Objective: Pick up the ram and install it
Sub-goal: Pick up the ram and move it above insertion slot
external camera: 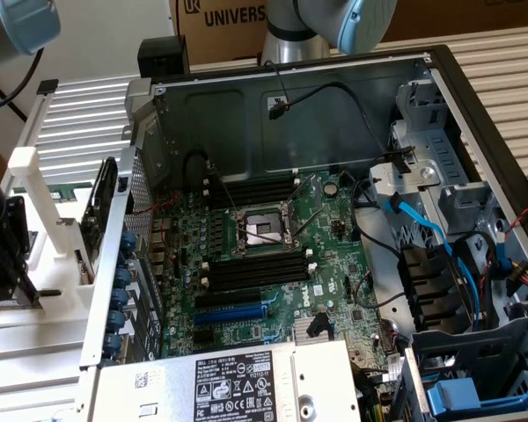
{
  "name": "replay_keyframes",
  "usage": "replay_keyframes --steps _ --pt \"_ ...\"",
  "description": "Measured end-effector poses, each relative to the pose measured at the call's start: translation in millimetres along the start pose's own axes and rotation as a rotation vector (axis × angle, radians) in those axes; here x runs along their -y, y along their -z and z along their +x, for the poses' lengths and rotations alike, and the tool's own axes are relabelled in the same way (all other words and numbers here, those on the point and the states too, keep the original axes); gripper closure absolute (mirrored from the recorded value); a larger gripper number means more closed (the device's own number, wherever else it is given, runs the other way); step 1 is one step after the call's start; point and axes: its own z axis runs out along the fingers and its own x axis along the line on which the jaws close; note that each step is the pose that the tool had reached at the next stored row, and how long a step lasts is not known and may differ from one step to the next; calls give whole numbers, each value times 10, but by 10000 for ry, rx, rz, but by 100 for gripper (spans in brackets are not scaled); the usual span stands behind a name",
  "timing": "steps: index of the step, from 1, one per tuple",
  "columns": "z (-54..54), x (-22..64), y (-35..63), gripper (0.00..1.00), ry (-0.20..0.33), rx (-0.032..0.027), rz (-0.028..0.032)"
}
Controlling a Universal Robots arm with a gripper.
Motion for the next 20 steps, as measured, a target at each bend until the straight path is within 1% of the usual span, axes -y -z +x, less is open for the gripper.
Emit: replay_keyframes --steps 1,16,18,20 --pt "0 0 0 86 0 0 0" --pt "-2 0 2 87 3 0 0" --pt "-4 0 41 87 2 2 2" --pt "-6 0 116 87 2 0 0"
